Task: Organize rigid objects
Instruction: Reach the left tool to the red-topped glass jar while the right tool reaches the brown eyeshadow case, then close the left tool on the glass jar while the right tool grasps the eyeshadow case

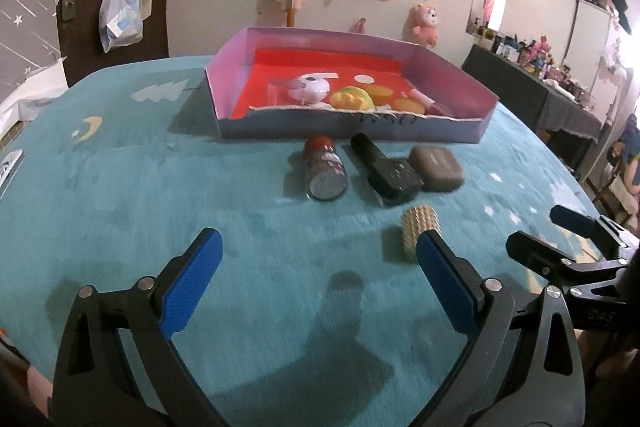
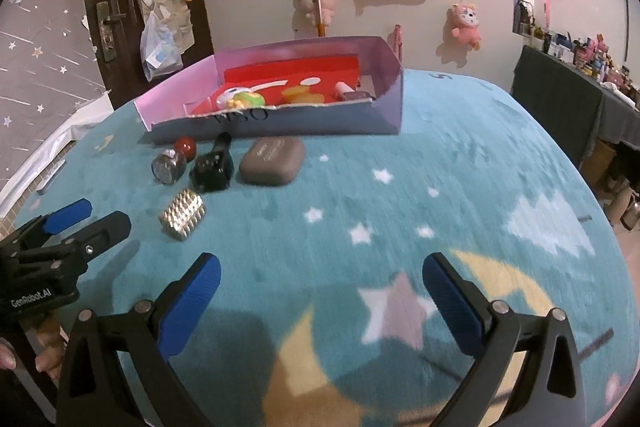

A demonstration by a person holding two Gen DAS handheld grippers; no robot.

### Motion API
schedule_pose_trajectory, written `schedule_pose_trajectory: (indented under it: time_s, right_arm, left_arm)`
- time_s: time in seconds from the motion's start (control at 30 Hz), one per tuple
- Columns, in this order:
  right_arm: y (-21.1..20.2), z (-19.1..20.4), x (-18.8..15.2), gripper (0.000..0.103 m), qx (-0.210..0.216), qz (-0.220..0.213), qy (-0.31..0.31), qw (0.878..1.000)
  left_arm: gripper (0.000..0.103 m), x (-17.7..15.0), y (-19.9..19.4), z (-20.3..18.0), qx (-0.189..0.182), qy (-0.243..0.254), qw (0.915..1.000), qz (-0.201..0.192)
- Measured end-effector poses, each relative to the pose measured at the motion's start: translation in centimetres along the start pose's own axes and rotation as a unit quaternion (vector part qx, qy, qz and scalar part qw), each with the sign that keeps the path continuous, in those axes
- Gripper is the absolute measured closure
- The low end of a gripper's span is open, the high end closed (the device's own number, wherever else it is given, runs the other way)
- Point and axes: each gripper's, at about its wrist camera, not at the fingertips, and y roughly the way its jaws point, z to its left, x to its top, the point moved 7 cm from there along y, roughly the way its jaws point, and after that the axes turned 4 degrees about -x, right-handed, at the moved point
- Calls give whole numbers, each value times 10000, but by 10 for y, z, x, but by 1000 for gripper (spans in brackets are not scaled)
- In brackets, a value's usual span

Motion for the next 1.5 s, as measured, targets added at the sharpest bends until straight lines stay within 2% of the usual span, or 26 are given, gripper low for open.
schedule_pose_trajectory:
  time_s: [0.2,0.57,1.0,1.17,1.5]
  right_arm:
    - [13,2,25,0,88,55,-2,9999]
    - [58,4,59,0,326,528,195,9979]
    - [94,17,61,0,374,959,-11,9947]
    - [100,22,61,0,229,1027,-221,9942]
    - [98,17,58,0,61,1047,-288,9941]
  left_arm:
    - [4,18,18,7,-8,-97,9997,215]
    - [4,38,53,22,119,-170,9975,673]
    - [4,40,78,25,263,-62,9946,1003]
    - [4,38,84,31,408,-81,9931,1095]
    - [4,40,79,32,407,36,9938,1033]
